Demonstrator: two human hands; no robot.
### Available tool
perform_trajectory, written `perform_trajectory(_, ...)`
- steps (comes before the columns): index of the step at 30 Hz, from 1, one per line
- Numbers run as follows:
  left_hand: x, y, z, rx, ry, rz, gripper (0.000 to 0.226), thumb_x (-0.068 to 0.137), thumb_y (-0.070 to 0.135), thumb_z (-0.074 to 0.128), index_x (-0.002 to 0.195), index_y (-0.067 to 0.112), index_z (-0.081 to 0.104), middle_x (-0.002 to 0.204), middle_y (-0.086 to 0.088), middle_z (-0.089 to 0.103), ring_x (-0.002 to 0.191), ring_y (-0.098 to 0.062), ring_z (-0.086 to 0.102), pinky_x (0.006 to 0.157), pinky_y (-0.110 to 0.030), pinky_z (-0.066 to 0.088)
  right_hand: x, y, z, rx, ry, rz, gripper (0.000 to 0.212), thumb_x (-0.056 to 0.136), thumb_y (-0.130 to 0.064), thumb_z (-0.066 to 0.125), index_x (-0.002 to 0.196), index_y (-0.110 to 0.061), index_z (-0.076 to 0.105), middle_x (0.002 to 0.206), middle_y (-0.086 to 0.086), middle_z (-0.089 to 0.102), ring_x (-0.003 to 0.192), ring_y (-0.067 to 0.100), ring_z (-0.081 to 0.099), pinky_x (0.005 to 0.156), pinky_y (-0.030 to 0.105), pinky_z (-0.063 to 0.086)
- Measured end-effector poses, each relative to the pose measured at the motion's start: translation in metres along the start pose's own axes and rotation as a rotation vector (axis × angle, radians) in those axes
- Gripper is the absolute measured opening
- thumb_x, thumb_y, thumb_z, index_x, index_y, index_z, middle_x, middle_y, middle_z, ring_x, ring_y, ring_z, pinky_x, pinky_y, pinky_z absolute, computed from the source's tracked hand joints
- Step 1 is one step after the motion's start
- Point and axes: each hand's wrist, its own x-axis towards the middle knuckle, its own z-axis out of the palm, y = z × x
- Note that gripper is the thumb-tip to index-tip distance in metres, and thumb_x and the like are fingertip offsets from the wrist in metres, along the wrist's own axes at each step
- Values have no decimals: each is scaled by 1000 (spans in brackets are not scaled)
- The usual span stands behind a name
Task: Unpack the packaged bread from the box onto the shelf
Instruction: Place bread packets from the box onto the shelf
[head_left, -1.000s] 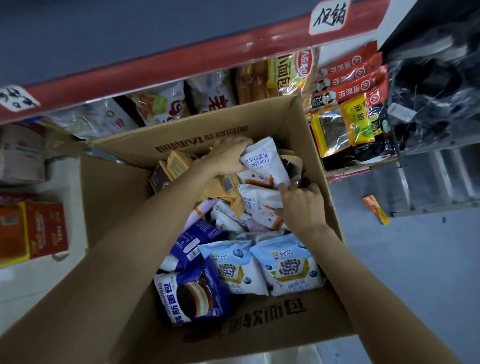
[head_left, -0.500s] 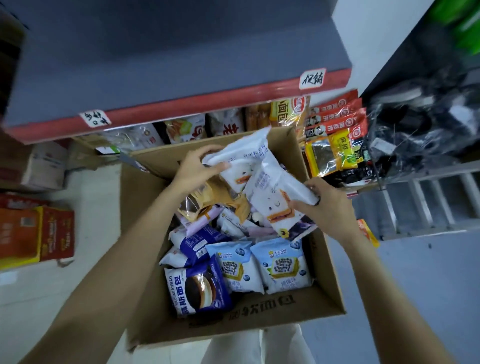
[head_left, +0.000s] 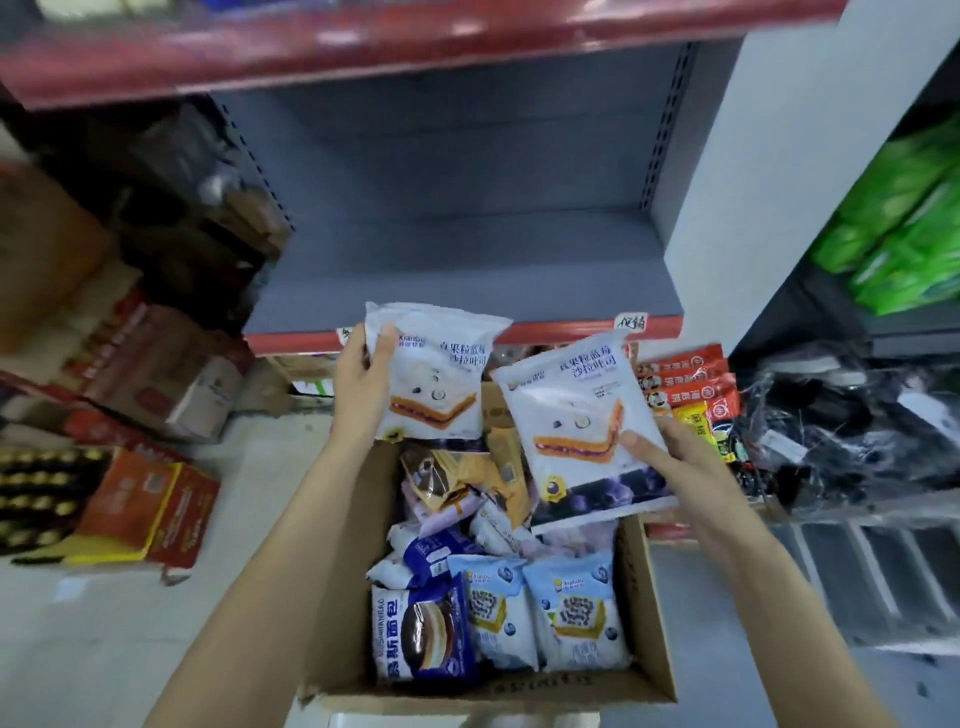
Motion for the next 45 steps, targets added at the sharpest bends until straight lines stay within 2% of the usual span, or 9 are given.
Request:
perform_trajectory(6,13,90,-16,-18,126,141,18,101,29,42,86,22,50,84,1,50,72,0,47,69,-15,39,-1,-87,0,181,-125,-235,48,71,-44,73,114,-26,59,112,-9,70,104,7,65,93,34,46)
perform_trajectory(9,30,139,-19,-128,194,193,17,100,37,42,103,27,55,105,6,57,95,3,53,90,-21,40,5,-137,2,179,-148,-411,65,68,-54,74,124,-30,53,118,-18,65,114,5,58,97,36,43)
perform_trajectory(13,58,203,-6,-265,282,268,50,98,44,43,141,18,39,132,16,50,123,0,43,106,-26,34,17,-202,10,179,-65,-690,46,88,-17,59,130,-26,43,99,-35,65,94,-15,59,78,10,47)
perform_trajectory(17,87,268,18,-357,297,332,51,99,41,39,144,16,32,144,8,39,133,-11,34,107,-25,26,40,-258,16,173,88,-862,51,88,-8,62,132,-25,41,100,-15,66,73,2,60,57,15,48)
perform_trajectory(21,129,318,37,-362,241,396,31,100,40,40,124,20,44,103,23,49,91,10,49,81,-10,38,69,-312,11,106,113,-963,63,85,-9,67,136,-28,33,111,-20,59,91,-8,61,72,10,49)
perform_trajectory(24,166,334,51,-317,236,472,20,92,42,56,99,24,50,90,16,57,84,1,55,83,-24,47,95,-346,9,31,160,-994,70,84,-13,69,139,-27,28,114,-16,57,102,-4,58,83,13,48)
perform_trajectory(31,259,306,93,38,93,511,50,76,18,77,120,11,54,113,-2,64,103,-14,58,79,-15,40,179,-385,10,-160,304,-931,74,84,-9,67,143,-25,25,125,-4,52,84,13,53,60,12,43)
perform_trajectory(35,310,289,106,46,128,474,50,83,21,71,126,13,48,116,-3,63,110,-21,57,83,-23,41,221,-390,6,-336,308,-870,78,82,-9,68,142,-27,20,118,-1,54,87,20,56,69,30,44)
perform_trajectory(45,373,269,124,581,-114,432,123,75,18,75,144,20,-27,154,-13,23,131,-31,42,100,-37,39,268,-422,-16,-608,352,-699,69,78,-9,72,131,-15,28,96,5,58,81,25,58,72,33,47)
